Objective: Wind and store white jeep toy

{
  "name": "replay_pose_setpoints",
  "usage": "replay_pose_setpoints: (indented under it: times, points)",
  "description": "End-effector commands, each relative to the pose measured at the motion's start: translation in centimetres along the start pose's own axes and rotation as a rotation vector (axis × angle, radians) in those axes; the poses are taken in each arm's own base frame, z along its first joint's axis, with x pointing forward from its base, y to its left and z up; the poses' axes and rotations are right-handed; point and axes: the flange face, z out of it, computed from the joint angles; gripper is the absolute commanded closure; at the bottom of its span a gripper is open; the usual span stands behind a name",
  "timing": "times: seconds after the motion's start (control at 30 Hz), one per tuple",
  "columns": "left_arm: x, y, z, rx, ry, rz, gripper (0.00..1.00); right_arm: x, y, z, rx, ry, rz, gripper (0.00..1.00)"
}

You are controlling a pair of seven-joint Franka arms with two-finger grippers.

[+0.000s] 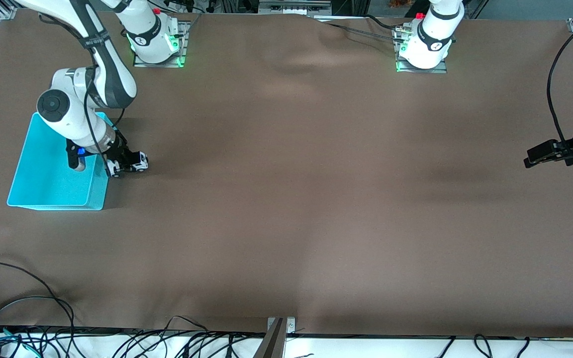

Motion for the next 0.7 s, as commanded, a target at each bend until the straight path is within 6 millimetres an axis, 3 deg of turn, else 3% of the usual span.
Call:
replay_pose_setpoints:
  times: [0.0, 0.27, 0.4, 0.67]
  points:
    - [-0.2, 0.2, -0.1, -0.015, -0.005, 0.007, 0.0, -1.8, -0.2, -4.0, 0.029, 0.007, -0.004, 1.0]
    - [-0.2, 0.1, -0.2, -0.015, -0.002, 0.007, 0.0, -2.9, -0.9, -8.5, 0.049, 0.02, -0.061, 1.0]
    - [-0.2, 0.2, -0.1, -0.015, -0.003, 0.007, 0.0, -2.5, -1.1, -9.8, -0.013, 0.011, -0.21, 1.0]
    - [-0.2, 0.1, -0.2, -0.015, -0.002, 0.007, 0.0, 2.6, 0.7, -10.3, -0.1, -0.036, -0.455, 1.0]
